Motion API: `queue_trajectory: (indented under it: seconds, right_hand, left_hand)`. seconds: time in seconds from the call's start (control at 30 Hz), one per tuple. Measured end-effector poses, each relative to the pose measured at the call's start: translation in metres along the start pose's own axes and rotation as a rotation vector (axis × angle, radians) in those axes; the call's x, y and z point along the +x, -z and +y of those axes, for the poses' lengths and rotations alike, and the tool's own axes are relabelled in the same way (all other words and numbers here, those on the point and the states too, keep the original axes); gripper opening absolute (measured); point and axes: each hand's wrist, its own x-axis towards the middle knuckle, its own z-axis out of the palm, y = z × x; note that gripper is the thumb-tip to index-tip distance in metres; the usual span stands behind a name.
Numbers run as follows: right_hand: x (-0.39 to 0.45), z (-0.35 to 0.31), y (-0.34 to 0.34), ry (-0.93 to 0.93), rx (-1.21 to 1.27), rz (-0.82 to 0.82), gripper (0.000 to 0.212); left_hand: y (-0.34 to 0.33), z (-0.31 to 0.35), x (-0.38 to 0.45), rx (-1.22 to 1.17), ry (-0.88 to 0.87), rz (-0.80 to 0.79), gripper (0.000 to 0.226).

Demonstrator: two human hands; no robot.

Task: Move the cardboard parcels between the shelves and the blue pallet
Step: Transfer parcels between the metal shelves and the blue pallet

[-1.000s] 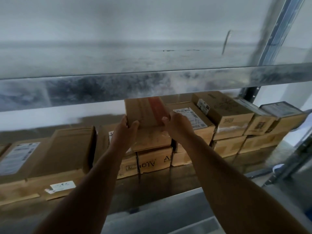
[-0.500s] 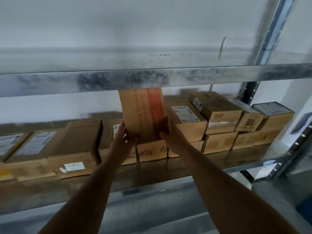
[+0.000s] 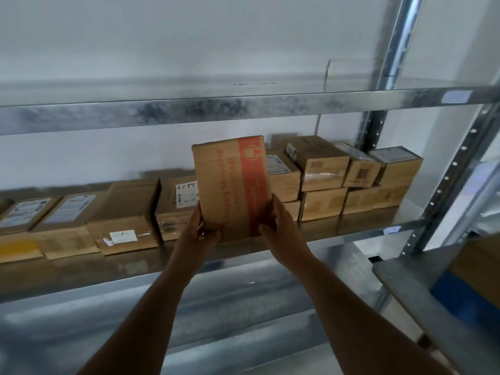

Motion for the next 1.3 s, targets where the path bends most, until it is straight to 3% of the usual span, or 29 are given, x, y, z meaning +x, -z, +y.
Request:
queue_trajectory:
  seconds: [0.1, 0.43, 0.93, 1.3]
  right_hand:
    - [-0.033, 0.009, 0.016, 0.046, 0.013, 0.056, 0.04]
    - [-0.121, 0.035, 0.089, -0.176, -0.075, 0.21, 0.047]
    - [-0.26, 0.065, 0.2, -0.552, -0.132, 0.545, 0.074]
    - [-0.32, 0.083, 0.249, -0.734, -0.187, 0.878, 0.061]
  left_hand:
    - [-0.027, 0.002, -0.02, -0.01, 0.001, -0.037, 0.067]
    - [-0.122, -0.004, -0.043, 0.147, 0.024, -0.163, 0.077]
    - [-0.283, 0.021, -0.081, 0.197, 0.015, -0.641, 0.068]
    - [-0.396, 0.035, -0.08, 0.151, -0.052, -0.967, 0.058]
